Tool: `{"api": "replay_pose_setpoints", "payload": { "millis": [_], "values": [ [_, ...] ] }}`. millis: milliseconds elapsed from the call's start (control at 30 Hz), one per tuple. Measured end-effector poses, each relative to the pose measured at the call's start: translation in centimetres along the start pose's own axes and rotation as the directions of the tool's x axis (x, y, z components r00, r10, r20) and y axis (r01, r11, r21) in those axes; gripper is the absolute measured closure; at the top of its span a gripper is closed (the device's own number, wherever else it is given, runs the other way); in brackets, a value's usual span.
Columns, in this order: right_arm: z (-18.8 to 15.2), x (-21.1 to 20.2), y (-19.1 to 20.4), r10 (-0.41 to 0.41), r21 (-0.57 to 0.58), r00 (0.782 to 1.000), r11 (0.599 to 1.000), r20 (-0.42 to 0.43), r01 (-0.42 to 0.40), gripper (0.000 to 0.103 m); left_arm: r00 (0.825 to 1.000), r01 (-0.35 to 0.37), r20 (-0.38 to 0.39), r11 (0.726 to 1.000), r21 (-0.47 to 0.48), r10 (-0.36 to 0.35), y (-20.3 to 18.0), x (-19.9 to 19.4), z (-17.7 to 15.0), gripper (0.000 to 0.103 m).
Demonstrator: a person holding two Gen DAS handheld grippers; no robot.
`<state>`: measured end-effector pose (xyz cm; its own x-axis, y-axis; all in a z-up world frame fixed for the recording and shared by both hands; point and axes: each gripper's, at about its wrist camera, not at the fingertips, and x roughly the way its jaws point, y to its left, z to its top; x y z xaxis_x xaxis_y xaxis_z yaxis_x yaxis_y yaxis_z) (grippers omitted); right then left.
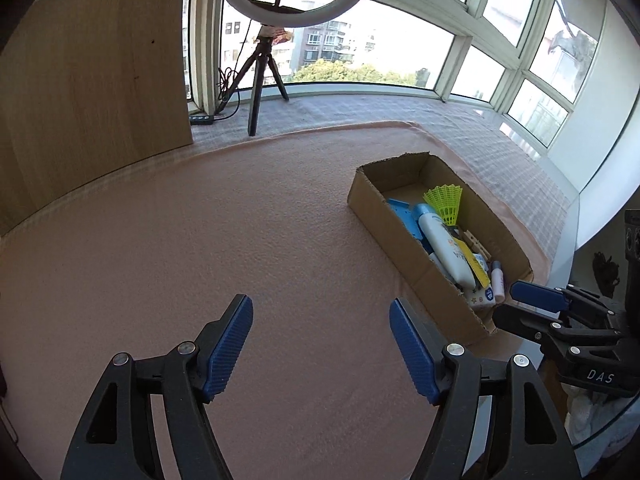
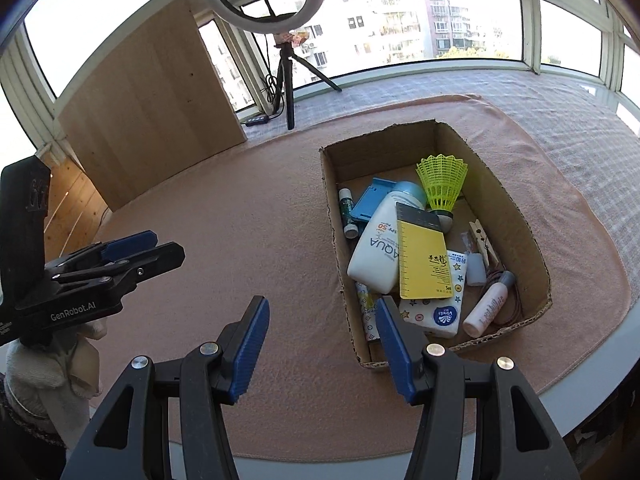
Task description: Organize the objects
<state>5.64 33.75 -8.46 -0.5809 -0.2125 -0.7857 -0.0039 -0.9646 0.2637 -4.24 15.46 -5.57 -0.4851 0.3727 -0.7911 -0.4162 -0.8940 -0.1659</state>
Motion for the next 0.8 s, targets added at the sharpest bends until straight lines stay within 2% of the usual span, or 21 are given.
{"api": "replay_pose_setpoints", "payload": {
  "millis": [200, 467, 567, 600, 667, 800],
  "values": [
    [0.6, 1.1, 4.8, 0.040, -0.092, 0.999, 0.995, -0.008, -0.040, 0.051, 0.997, -0.070, 0.030, 0.993, -0.096, 0.073, 3.6, -2.8, -1.6, 0.026],
    [0.9, 2.6, 10.0, 0.066, -0.193, 0.998, 0.979, -0.018, -0.068, 0.051, 0.983, -0.174, 0.020, 0.964, -0.202, 0.181, 8.2, -5.6, -4.2, 0.025],
    [0.8, 2.9, 11.7, 0.074, -0.225, 0.997, 0.971, -0.018, -0.076, 0.051, 0.976, -0.212, 0.004, 0.954, -0.213, 0.217, 9.1, -6.0, -5.2, 0.018],
    [0.8, 3.0, 12.2, 0.075, -0.235, 0.997, 0.969, -0.018, -0.077, 0.051, 0.974, -0.221, 0.001, 0.950, -0.219, 0.227, 9.3, -6.2, -5.5, 0.017],
    [0.7, 3.3, 13.0, 0.078, -0.250, 0.997, 0.965, -0.014, -0.079, 0.040, 0.971, -0.235, -0.004, 0.945, -0.228, 0.240, 9.7, -6.6, -6.2, 0.015],
    [0.5, 3.8, 14.3, 0.086, -0.267, 0.996, 0.960, -0.001, -0.083, 0.037, 0.965, -0.259, -0.021, 0.936, -0.237, 0.261, 10.3, -7.0, -7.3, 0.013]
  ]
}}
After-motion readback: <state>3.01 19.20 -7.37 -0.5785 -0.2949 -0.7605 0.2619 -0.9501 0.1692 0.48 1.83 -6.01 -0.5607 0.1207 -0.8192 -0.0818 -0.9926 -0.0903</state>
